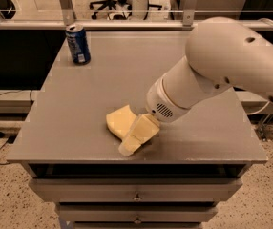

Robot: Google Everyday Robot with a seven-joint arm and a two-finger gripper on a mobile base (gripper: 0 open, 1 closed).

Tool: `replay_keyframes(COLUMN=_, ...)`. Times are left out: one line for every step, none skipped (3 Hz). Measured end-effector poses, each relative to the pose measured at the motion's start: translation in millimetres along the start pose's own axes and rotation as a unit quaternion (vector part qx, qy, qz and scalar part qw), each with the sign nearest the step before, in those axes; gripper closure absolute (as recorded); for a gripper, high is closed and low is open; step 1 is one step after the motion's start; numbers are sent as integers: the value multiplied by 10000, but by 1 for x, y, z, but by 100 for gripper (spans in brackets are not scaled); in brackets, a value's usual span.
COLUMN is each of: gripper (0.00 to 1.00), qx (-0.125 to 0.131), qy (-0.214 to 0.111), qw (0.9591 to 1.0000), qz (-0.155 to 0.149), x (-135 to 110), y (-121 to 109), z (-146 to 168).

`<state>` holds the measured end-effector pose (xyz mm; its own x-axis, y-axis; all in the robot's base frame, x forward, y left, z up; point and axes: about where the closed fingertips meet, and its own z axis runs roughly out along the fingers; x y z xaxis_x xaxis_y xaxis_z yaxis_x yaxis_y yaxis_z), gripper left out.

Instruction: Move sponge near pepsi can

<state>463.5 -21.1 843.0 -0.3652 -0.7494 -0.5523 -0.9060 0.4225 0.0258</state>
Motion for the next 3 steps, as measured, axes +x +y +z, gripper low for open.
replay_keyframes(gripper=17, qx=-91, qy=-73, qw=9997, qz=228, x=1, y=4, z=20)
replay_keyframes(gripper=39, qx=-195, qy=-104, qw=9987, qz=458, x=-4, y=8, z=30)
replay_keyframes(gripper=70, qx=-200, qy=-107, qw=9986, qz=475, x=-6, y=9, z=28)
